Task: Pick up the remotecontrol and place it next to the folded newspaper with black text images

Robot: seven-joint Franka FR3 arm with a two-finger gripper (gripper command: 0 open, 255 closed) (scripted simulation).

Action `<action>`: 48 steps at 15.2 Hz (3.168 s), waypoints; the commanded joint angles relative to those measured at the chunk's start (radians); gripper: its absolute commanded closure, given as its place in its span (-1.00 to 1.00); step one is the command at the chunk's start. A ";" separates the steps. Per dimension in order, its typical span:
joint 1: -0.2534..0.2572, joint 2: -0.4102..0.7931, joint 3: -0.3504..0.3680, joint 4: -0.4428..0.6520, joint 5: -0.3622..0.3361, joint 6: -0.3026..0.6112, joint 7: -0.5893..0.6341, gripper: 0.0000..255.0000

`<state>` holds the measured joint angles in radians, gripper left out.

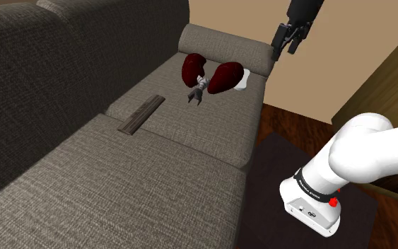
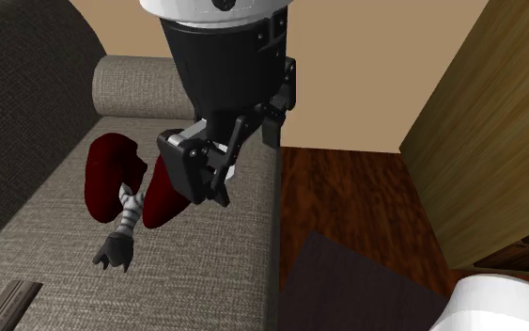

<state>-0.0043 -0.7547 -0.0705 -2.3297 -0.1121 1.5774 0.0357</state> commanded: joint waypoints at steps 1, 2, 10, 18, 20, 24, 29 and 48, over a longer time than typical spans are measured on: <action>0.000 0.000 0.000 0.000 0.000 0.000 0.000 -1.00; -0.009 0.029 -0.003 -0.002 0.002 0.031 0.023 -1.00; -0.079 0.282 -0.036 0.027 0.021 0.260 0.194 -1.00; -0.138 0.549 -0.086 0.121 0.058 0.440 0.337 -1.00; -0.151 0.615 -0.101 0.152 0.072 0.476 0.368 -1.00; -0.179 0.747 -0.131 0.221 0.110 0.540 0.422 -1.00; -0.216 0.909 -0.167 0.319 0.172 0.602 0.479 -1.00; -0.228 1.024 -0.172 0.327 0.219 0.705 0.473 1.00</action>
<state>-0.2420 0.2539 -0.2547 -1.9927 0.0956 2.3387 0.5066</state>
